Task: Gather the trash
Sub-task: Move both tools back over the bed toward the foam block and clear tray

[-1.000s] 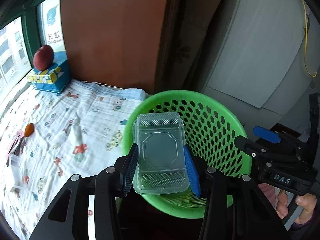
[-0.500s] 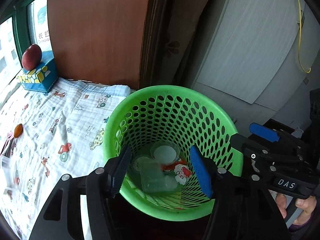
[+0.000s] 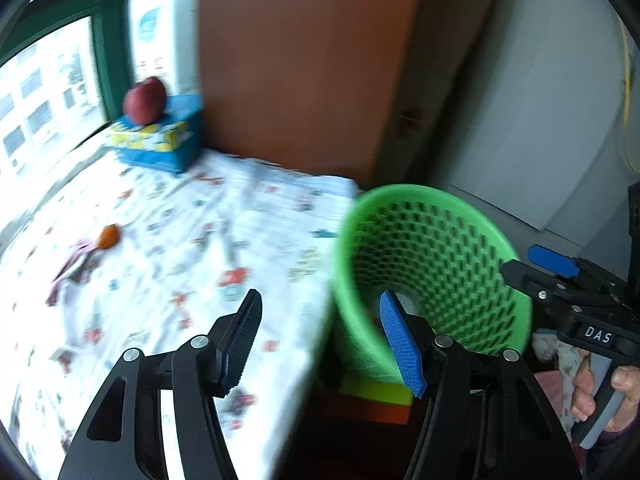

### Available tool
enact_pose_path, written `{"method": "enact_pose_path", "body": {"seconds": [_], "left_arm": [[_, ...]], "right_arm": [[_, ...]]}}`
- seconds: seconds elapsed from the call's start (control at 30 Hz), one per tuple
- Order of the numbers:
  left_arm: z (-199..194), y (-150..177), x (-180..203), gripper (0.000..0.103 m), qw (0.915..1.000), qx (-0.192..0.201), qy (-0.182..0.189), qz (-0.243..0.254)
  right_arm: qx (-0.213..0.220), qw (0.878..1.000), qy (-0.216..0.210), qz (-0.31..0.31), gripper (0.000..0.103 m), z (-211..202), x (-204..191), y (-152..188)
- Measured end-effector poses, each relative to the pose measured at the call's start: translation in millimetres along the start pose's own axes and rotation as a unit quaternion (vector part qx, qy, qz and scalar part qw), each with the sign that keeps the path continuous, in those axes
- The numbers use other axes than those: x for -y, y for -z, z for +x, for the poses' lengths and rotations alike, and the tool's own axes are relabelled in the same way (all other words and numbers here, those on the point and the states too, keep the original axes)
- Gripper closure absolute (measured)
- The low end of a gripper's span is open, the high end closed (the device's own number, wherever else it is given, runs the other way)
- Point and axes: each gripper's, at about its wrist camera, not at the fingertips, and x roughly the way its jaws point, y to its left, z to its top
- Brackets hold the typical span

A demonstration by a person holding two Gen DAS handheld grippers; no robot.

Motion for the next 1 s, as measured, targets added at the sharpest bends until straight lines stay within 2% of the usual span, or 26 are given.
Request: {"method": "enact_pose_path", "body": {"seconds": [0.17, 0.37, 0.73, 1.0], "left_arm": [[-15, 10, -54, 0.044, 0.9984, 0.007, -0.036, -0.042], [-33, 25, -127, 0.044, 0.992, 0.013, -0.085, -0.093], [-76, 60, -257, 0.044, 0.9672, 0.019, -0.172, -0.186], [-95, 84, -308, 0.044, 0.9545, 0.018, -0.2, -0.22]], "right_arm": [[-0.007, 0.999, -0.021, -0.027, 0.022, 13, -35, -6], [-0.018, 0.997, -0.052, -0.058, 0.022, 31, -81, -14], [-0.047, 0.983, -0.121, -0.132, 0.022, 75, -186, -16], [-0.067, 0.964, -0.168, -0.197, 0.021, 110, -257, -13]]}}
